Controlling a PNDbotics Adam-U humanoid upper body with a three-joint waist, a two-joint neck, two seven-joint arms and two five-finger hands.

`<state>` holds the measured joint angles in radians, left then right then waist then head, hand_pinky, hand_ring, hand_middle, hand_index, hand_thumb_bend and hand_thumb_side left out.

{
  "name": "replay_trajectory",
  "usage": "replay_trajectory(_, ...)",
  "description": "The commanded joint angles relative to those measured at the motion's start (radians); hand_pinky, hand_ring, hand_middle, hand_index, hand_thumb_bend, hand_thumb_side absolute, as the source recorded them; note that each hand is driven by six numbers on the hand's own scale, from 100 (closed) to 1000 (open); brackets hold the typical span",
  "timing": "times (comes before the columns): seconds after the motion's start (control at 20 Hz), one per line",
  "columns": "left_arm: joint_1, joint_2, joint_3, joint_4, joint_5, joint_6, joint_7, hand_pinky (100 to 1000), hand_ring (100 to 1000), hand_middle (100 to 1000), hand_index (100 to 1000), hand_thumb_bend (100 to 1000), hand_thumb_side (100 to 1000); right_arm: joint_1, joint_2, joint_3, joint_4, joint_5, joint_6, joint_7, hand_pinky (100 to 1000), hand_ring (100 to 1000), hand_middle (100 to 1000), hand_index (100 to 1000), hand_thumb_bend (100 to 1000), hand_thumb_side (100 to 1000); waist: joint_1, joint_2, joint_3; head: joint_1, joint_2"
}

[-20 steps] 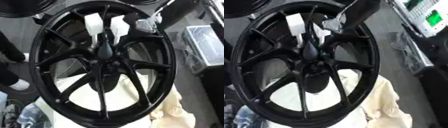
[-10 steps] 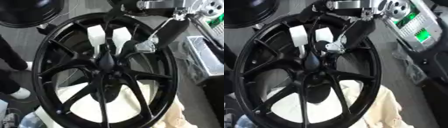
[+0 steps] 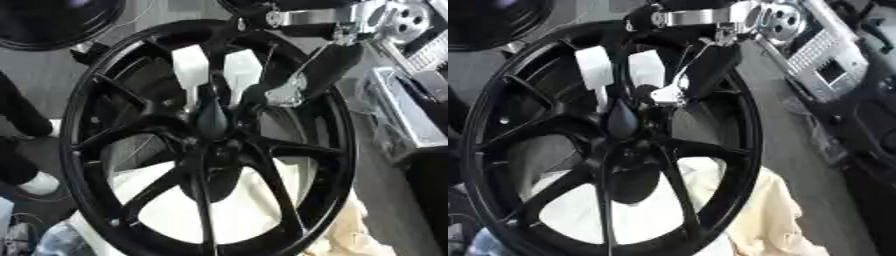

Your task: Pull the pin out of the wheel hub.

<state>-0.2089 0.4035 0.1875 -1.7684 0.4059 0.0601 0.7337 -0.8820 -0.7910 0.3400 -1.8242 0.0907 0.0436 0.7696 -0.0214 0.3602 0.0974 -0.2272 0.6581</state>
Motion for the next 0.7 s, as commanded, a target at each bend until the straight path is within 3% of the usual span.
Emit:
replay_trajectory(0.05, -0.005, 0.017, 0.008, -0.009, 0.003, 0.001, 0.000, 635, 632, 590, 696, 107, 822, -0.012, -0.015, -0.009, 0.004, 0.017, -0.008, -0.006, 1000, 955, 888, 941, 215, 383, 0.003, -0.013, 0.001, -0.001, 0.004)
replay_trajectory(0.7, -0.005, 0.014, 0.006, -0.009, 0.003, 0.002, -0.002, 635, 623, 590, 695, 106, 823, -0.012, -0.016, -0.013, 0.047, 0.043, -0.004, -0.007, 1000, 937, 864, 932, 182, 395, -0.001, -0.004, 0.007, -0.001, 0.000)
